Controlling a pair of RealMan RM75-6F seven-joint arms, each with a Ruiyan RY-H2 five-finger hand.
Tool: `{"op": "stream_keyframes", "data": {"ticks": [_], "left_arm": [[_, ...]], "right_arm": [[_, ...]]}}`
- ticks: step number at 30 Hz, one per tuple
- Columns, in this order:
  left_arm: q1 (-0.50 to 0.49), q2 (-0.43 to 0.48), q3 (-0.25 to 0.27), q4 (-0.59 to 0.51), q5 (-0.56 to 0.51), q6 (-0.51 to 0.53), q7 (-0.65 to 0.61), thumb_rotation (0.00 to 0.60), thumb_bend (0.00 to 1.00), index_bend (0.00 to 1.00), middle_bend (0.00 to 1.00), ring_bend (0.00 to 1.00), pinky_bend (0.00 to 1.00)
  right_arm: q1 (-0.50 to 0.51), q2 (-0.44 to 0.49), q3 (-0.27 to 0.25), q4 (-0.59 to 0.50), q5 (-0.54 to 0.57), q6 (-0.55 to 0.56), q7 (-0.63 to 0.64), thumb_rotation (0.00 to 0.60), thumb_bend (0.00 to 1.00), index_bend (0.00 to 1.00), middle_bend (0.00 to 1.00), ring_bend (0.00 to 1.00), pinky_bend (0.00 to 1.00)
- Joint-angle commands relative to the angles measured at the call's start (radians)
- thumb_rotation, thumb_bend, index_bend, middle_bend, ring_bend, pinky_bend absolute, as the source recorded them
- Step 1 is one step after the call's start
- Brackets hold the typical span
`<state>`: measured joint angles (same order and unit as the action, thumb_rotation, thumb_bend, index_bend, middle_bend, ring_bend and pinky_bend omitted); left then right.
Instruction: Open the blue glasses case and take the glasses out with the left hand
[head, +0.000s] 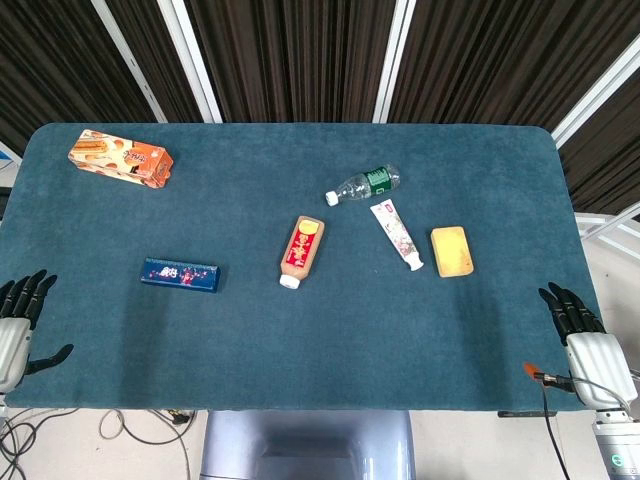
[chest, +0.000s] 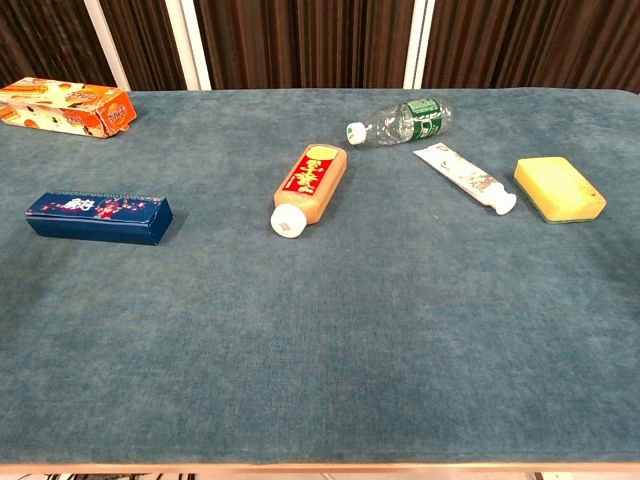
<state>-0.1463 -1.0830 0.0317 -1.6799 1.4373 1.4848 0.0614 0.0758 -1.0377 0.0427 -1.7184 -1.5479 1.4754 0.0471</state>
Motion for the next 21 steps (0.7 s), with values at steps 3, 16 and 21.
{"op": "stream_keyframes", "data": {"ticks": [3, 16, 21], "left_arm": [[0.000, -0.002, -0.006, -0.001, -0.004, -0.012, 0.006, 0.600, 0.14, 0.00, 0.01, 0.00, 0.00], [-0.079, 0.014, -0.063, -0.038, -0.066, -0.137, 0.087, 0.600, 0.14, 0.00, 0.07, 0.00, 0.00], [-0.166, 0.003, -0.121, -0.036, -0.161, -0.268, 0.125, 0.600, 0.14, 0.00, 0.09, 0.00, 0.00]], "right_arm": [[0.000, 0.001, 0.000, 0.000, 0.000, 0.001, 0.000, 0.600, 0.15, 0.00, 0.00, 0.00, 0.19], [0.001, 0.005, -0.002, -0.006, 0.006, -0.007, 0.008, 0.600, 0.15, 0.00, 0.00, 0.00, 0.19], [0.001, 0.005, -0.001, -0.007, 0.011, -0.010, 0.008, 0.600, 0.15, 0.00, 0.00, 0.00, 0.19]]}}
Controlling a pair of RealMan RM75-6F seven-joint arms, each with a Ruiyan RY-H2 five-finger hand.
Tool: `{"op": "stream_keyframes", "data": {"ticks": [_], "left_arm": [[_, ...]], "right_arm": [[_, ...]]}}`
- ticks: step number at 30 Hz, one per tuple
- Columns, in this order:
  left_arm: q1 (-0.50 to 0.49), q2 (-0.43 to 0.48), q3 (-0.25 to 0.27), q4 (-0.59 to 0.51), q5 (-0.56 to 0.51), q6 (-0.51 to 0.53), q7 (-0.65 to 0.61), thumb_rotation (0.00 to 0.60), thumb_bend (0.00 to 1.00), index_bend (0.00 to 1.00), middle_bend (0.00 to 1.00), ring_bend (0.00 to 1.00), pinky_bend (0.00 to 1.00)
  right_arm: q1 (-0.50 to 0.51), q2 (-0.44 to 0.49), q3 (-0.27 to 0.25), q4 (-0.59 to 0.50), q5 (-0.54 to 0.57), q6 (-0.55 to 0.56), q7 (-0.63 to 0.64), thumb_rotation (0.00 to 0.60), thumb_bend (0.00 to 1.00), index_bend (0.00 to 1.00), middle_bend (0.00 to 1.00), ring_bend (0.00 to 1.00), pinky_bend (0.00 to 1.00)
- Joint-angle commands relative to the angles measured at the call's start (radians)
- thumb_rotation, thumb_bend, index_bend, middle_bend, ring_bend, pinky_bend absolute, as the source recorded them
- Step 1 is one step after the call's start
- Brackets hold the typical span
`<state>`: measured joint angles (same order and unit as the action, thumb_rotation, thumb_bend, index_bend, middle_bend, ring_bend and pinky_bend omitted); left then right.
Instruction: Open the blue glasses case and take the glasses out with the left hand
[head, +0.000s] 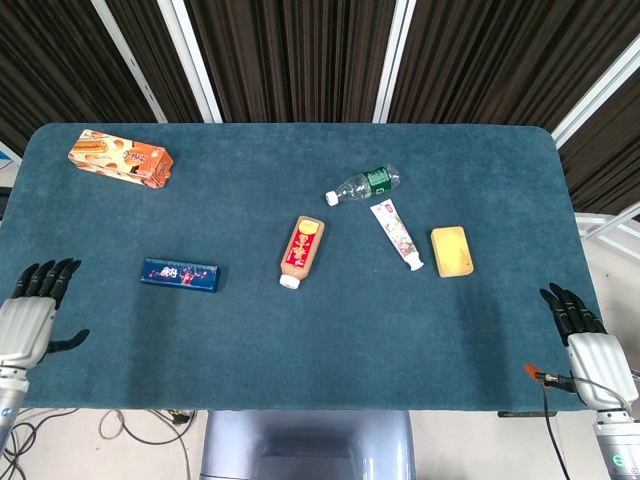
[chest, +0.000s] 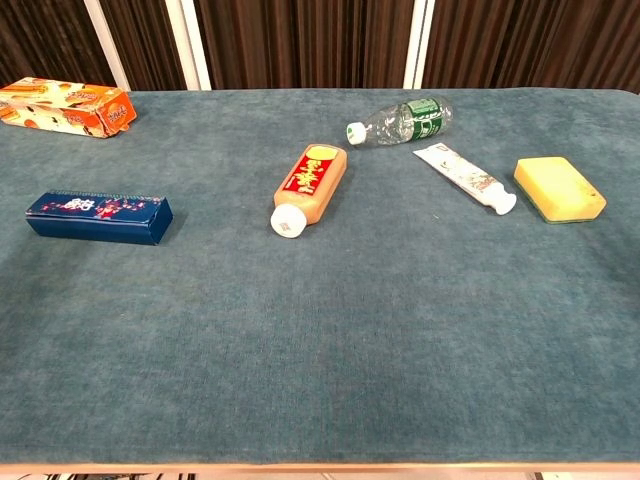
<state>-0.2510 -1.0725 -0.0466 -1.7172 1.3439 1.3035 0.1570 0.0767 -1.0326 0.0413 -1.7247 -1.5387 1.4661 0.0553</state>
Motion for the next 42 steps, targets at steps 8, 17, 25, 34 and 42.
{"op": "stream_keyframes", "data": {"ticks": [8, 17, 25, 34, 42], "left_arm": [[-0.203, -0.075, -0.107, 0.089, -0.237, -0.285, 0.113, 0.600, 0.15, 0.01, 0.14, 0.00, 0.00], [-0.297, -0.156, -0.121, 0.186, -0.334, -0.391, 0.162, 0.600, 0.18, 0.02, 0.20, 0.00, 0.00], [-0.344, -0.196, -0.108, 0.244, -0.363, -0.443, 0.174, 0.600, 0.21, 0.03, 0.26, 0.00, 0.00], [-0.373, -0.225, -0.097, 0.279, -0.376, -0.467, 0.168, 0.600, 0.26, 0.05, 0.30, 0.00, 0.00], [-0.403, -0.247, -0.084, 0.330, -0.362, -0.493, 0.168, 0.600, 0.26, 0.05, 0.27, 0.00, 0.00]], "right_arm": [[0.001, 0.002, 0.003, -0.002, 0.015, -0.008, 0.004, 0.600, 0.15, 0.00, 0.00, 0.00, 0.19], [0.004, 0.002, 0.007, -0.003, 0.029, -0.017, 0.007, 0.600, 0.15, 0.00, 0.00, 0.00, 0.19], [0.005, 0.003, 0.008, -0.005, 0.037, -0.024, 0.010, 0.600, 0.15, 0.00, 0.00, 0.00, 0.19], [0.006, 0.004, 0.009, -0.008, 0.043, -0.028, 0.011, 0.600, 0.15, 0.00, 0.00, 0.00, 0.19], [0.006, 0.004, 0.011, -0.010, 0.048, -0.030, 0.007, 0.600, 0.15, 0.00, 0.00, 0.00, 0.19]]}}
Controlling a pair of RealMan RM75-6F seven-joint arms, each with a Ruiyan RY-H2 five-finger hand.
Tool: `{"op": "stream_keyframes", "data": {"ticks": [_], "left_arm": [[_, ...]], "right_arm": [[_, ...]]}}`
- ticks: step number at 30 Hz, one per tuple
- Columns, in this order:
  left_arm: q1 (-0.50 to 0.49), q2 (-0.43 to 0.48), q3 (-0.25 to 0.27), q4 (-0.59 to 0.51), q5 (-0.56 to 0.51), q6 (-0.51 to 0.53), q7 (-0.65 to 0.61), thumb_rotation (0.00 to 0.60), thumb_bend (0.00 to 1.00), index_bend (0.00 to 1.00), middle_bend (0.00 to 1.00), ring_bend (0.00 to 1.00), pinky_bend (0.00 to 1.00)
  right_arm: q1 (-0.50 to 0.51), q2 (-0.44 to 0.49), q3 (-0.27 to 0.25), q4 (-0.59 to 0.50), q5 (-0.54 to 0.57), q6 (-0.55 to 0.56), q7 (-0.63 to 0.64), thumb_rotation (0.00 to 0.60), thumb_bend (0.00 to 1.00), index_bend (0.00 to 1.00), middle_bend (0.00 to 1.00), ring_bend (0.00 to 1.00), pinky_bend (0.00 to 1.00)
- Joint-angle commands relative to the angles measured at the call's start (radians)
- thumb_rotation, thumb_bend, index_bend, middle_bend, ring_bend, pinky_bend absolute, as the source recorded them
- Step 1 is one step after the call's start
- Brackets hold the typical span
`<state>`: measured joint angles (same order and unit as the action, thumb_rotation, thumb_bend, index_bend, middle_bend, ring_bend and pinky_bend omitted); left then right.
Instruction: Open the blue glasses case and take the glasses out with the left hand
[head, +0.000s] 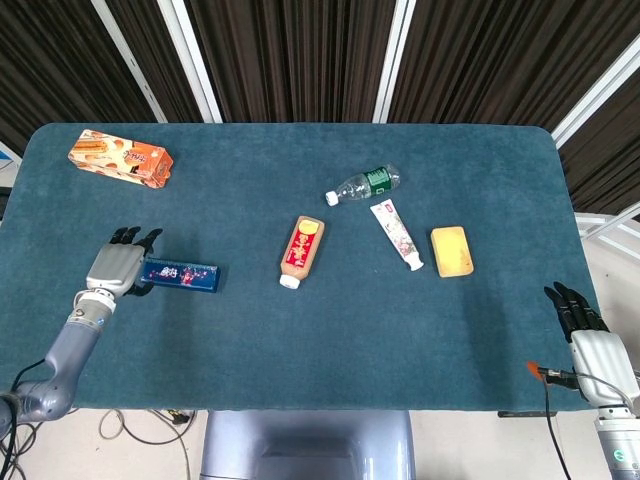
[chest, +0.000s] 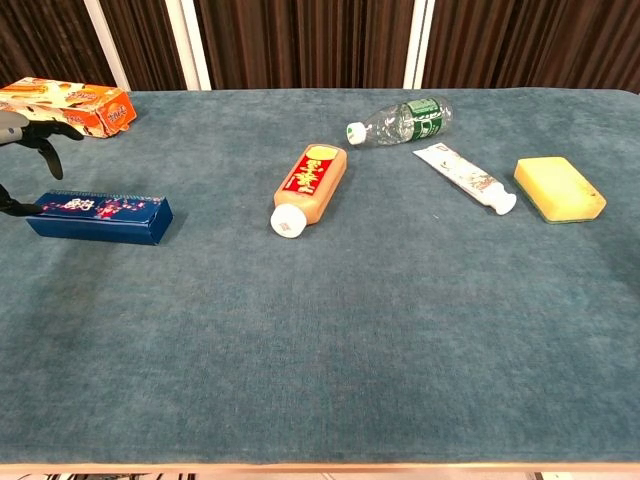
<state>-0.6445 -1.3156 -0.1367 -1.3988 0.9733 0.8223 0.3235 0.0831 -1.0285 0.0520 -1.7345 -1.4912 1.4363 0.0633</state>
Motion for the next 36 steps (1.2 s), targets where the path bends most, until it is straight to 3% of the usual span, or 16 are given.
{"op": "stream_keyframes", "data": {"ticks": [1, 13, 36], "left_arm": [[-0.015, -0.005, 0.010, 0.018, 0.017, -0.018, 0.000, 0.600, 0.26, 0.05, 0.27, 0.00, 0.00], [-0.035, -0.009, 0.031, 0.054, 0.086, -0.059, -0.065, 0.600, 0.28, 0.05, 0.27, 0.00, 0.00], [-0.044, -0.022, 0.047, 0.072, 0.085, -0.059, -0.085, 0.600, 0.30, 0.05, 0.28, 0.00, 0.00]], "right_arm": [[0.000, 0.000, 0.001, -0.001, 0.002, 0.000, -0.002, 0.600, 0.15, 0.00, 0.00, 0.00, 0.19], [0.000, -0.002, 0.002, -0.001, 0.005, 0.000, -0.007, 0.600, 0.16, 0.00, 0.00, 0.00, 0.19], [-0.001, -0.003, 0.003, -0.001, 0.005, 0.001, -0.007, 0.600, 0.16, 0.00, 0.00, 0.00, 0.19]]}}
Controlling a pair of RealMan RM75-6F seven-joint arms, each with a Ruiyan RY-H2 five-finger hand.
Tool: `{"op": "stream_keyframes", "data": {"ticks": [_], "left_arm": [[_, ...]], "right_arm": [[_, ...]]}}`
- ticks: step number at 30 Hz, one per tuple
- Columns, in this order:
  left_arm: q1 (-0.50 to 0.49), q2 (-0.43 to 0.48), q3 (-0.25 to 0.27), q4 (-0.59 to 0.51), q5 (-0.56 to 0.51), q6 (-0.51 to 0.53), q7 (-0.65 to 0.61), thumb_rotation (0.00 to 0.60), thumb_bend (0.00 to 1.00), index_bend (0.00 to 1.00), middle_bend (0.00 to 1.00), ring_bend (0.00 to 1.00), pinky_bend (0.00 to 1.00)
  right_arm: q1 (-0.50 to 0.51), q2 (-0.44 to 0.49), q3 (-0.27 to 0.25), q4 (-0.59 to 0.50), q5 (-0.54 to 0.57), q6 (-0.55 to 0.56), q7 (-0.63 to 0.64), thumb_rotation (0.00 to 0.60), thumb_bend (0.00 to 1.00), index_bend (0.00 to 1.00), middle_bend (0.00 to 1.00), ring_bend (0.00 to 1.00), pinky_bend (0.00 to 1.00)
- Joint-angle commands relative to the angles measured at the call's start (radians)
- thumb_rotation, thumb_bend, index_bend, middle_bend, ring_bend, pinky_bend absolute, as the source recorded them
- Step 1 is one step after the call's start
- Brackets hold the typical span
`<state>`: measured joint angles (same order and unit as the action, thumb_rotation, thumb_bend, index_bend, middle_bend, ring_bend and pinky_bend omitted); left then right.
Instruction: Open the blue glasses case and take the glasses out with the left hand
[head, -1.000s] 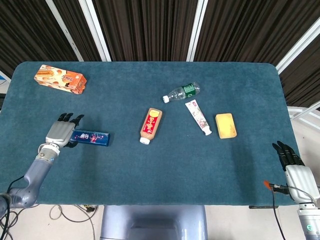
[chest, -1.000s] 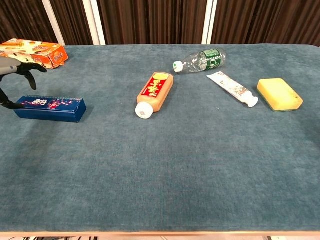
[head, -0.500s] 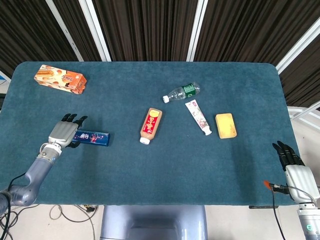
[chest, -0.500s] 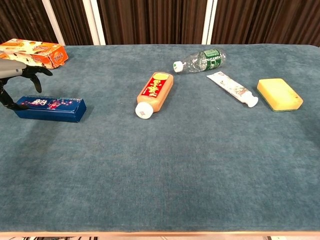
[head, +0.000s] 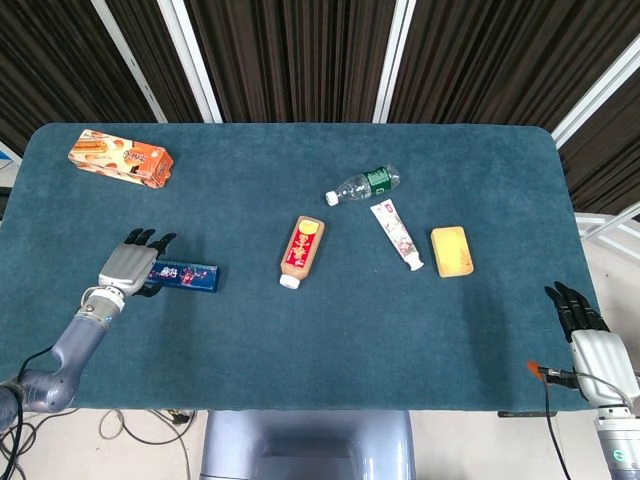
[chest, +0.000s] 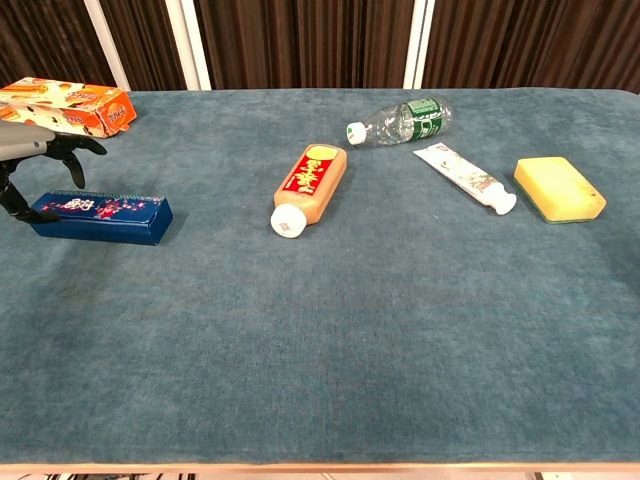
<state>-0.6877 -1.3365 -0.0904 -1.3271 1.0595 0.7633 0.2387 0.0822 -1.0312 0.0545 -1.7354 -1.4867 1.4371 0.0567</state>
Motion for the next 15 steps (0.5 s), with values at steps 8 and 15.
{"op": "stream_keyframes", "data": {"ticks": [8, 15], "left_arm": [[-0.003, -0.008, 0.002, 0.003, -0.004, 0.004, 0.000, 0.600, 0.34, 0.05, 0.28, 0.00, 0.00], [-0.004, -0.009, 0.004, 0.004, -0.009, 0.003, 0.000, 0.600, 0.35, 0.06, 0.29, 0.00, 0.00]], "right_arm": [[0.000, 0.000, 0.001, -0.001, 0.002, -0.001, 0.000, 0.600, 0.16, 0.00, 0.00, 0.00, 0.19], [0.000, 0.001, 0.001, -0.001, 0.002, -0.002, 0.001, 0.600, 0.16, 0.00, 0.00, 0.00, 0.19]]}}
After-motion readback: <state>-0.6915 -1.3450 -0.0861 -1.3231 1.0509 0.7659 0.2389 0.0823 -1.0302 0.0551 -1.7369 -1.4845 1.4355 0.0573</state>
